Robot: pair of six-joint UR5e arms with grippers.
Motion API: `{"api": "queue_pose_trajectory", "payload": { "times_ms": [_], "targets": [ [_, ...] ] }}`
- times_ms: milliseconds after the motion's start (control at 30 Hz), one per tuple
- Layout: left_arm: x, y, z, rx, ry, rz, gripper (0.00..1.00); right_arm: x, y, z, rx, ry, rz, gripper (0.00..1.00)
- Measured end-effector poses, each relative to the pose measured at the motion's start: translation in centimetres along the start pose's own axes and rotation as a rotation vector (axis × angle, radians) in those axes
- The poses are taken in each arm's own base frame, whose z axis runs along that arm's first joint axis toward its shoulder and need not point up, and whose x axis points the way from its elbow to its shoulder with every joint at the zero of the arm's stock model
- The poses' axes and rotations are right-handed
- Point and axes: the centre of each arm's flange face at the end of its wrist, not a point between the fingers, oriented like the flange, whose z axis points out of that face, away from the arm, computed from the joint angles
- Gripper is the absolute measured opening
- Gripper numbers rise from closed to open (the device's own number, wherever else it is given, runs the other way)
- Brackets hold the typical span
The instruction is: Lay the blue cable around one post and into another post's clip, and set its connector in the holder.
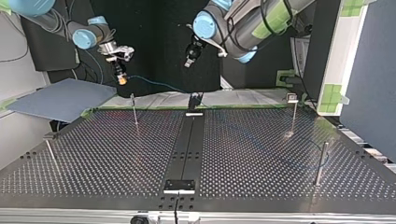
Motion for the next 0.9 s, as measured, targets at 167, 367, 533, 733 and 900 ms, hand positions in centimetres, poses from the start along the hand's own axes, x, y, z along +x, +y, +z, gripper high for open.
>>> {"api": "queue_pose_trajectory", "payload": {
  "times_ms": [167, 367, 533, 733, 900],
  "targets": [
    [0.9, -0.2, 1.1, 0.008, -0.018, 0.000, 0.98, 0.0, 0.2, -0.5, 0.034, -0.014, -0.030, 0.00],
    [2.7, -0.9, 2.4, 0.029, -0.030, -0.004, 0.98, 1.1, 0.1, -1.0, 0.080, -0.013, -0.077, 0.00],
    [3.5, -1.6, 3.8, 0.047, -0.055, -0.009, 0.98, 3.1, 0.2, -1.6, 0.095, -0.006, -0.087, 0.00],
    [3.9, -2.6, 5.3, 0.072, -0.106, -0.017, 0.98, 3.4, -0.1, -1.9, 0.081, 0.004, -0.076, 0.00],
    [3.7, -3.5, 6.5, 0.079, -0.161, -0.025, 0.98, 3.5, -0.3, -1.7, 0.071, 0.023, -0.060, 0.00]
  ]
}}
